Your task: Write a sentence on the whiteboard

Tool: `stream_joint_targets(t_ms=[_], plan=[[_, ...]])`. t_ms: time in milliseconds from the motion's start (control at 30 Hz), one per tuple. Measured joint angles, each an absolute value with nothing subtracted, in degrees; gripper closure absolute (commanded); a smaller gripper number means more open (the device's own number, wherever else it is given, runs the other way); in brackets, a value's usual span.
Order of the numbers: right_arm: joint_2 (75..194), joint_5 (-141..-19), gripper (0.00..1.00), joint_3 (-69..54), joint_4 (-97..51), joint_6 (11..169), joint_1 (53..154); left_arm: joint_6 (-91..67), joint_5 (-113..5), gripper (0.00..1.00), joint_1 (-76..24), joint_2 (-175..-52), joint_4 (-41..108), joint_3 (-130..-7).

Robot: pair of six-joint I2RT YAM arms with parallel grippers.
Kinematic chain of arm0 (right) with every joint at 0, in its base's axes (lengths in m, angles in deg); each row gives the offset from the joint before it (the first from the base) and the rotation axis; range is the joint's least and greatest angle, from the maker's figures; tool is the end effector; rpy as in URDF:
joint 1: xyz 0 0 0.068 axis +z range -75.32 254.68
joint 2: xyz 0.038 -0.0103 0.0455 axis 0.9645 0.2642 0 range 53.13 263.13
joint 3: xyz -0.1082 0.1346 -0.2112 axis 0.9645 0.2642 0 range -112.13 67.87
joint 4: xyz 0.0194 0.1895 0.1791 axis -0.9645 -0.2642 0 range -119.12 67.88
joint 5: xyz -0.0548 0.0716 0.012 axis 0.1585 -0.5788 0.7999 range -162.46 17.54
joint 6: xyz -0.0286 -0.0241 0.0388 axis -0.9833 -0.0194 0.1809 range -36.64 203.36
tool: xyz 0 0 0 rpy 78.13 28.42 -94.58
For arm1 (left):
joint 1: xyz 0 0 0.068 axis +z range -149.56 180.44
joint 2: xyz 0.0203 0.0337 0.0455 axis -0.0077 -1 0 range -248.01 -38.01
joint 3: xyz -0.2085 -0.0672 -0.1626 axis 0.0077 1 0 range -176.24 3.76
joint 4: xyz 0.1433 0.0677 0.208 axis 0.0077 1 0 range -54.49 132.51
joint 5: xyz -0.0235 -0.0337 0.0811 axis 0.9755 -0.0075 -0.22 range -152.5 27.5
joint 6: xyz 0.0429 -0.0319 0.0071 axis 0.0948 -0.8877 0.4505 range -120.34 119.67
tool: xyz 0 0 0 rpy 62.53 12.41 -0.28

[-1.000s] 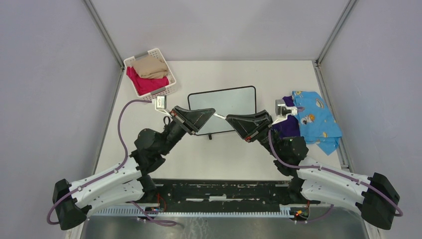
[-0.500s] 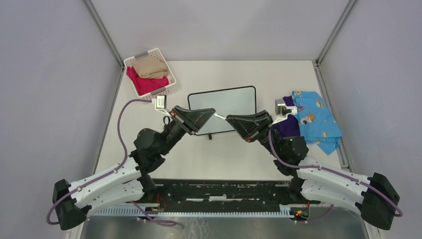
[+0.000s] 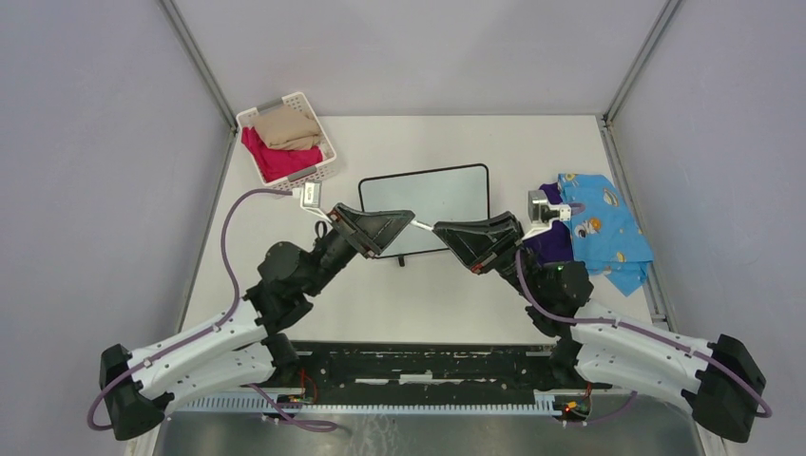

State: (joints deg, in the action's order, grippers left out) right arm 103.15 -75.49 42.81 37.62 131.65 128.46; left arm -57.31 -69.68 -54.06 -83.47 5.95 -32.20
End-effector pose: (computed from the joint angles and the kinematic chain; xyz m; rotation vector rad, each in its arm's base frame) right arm 0.1094 0.1526 0.3294 -0.1081 1.0939 1.6502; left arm 0.1134 -0.1514 0.3579 -0.1547 1.3862 -1.5927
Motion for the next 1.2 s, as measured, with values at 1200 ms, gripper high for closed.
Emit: stream_joint_targets(t_ms=[1200], plan=[[73.7,-40.7,1.00,43.7,-14.7,89.6,128.6,-19.0,-92.0,0.00,-54.0,-74.8,61.0,-43.4]])
